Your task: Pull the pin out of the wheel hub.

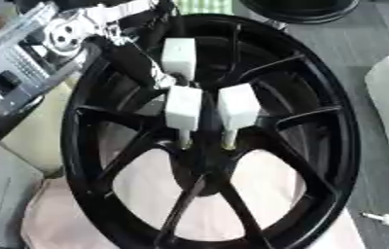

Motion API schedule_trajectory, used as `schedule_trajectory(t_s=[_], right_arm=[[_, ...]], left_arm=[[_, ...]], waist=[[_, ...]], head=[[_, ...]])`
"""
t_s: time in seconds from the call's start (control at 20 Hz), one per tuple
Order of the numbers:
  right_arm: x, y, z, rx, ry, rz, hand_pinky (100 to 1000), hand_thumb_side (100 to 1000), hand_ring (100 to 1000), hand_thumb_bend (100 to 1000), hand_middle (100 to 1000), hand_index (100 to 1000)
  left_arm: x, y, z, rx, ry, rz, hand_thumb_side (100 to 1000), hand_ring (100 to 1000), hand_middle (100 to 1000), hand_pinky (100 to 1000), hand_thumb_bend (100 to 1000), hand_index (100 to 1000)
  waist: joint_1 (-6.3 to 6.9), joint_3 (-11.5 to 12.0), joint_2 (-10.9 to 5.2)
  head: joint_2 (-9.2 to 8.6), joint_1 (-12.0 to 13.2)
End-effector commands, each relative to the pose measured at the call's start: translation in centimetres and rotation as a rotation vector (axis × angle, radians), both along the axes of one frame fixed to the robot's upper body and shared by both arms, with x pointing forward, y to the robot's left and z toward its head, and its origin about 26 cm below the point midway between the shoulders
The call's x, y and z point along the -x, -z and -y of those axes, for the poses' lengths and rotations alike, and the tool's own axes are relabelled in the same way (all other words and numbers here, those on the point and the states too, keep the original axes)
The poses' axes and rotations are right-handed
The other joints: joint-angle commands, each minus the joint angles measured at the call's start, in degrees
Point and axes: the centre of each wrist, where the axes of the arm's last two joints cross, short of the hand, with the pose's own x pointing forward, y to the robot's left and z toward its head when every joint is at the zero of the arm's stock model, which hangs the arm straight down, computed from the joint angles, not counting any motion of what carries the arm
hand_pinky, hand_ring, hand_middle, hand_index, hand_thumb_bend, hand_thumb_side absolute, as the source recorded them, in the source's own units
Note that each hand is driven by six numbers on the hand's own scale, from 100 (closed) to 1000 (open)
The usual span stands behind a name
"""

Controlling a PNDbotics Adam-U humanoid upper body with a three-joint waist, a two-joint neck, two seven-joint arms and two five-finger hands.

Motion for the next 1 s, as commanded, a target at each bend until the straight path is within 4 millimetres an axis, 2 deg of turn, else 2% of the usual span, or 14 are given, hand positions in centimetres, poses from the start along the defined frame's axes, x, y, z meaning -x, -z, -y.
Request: schedule_trajectory(t_s=[0.05,0.35,0.6,0.75,0.9,0.95,1.0], right_arm=[[0.0,-1.2,0.6,0.026,0.009,0.025,877,601,746,351,678,737],[0.1,-1.5,0.8,0.03,0.014,0.034,877,598,747,346,678,737],[0.0,-1.9,1.0,0.036,0.016,0.045,877,596,746,341,679,737],[0.1,-2.2,1.1,0.038,0.023,0.05,876,595,746,339,679,737],[0.2,-2.4,1.5,0.042,0.034,0.058,876,592,746,338,679,737],[0.2,-2.6,1.6,0.043,0.04,0.062,876,601,746,339,679,737],[0.3,-2.8,1.8,0.044,0.046,0.067,875,589,746,336,679,737]], left_arm=[[1.1,-3.0,-1.4,0.036,-0.005,0.083,100,200,208,485,385,332],[2.8,-6.7,-4.5,0.166,-0.048,0.172,100,186,201,480,417,326],[4.0,-8.3,-8.1,0.267,-0.105,0.21,100,179,197,477,441,324],[4.6,-8.8,-11.3,0.353,-0.18,0.244,100,177,198,475,454,325],[5.1,-8.8,-15.4,0.424,-0.305,0.301,100,177,200,475,448,329],[5.4,-8.7,-16.9,0.451,-0.348,0.32,100,178,204,476,286,332],[5.7,-8.6,-18.4,0.483,-0.392,0.343,100,178,202,476,442,333]], waist=[[-0.11,0.1,-1.29],[-0.02,0.5,-1.51],[-0.01,0.8,-1.7],[-0.06,1.0,-1.8],[-0.13,1.4,-1.84],[-0.14,1.5,-1.84],[-0.15,1.7,-1.82]], head=[[-0.58,-0.1],[-0.07,-0.7],[0.25,-1.3],[0.33,-1.8],[0.45,-2.6],[0.5,-2.8],[0.55,-3.1]])
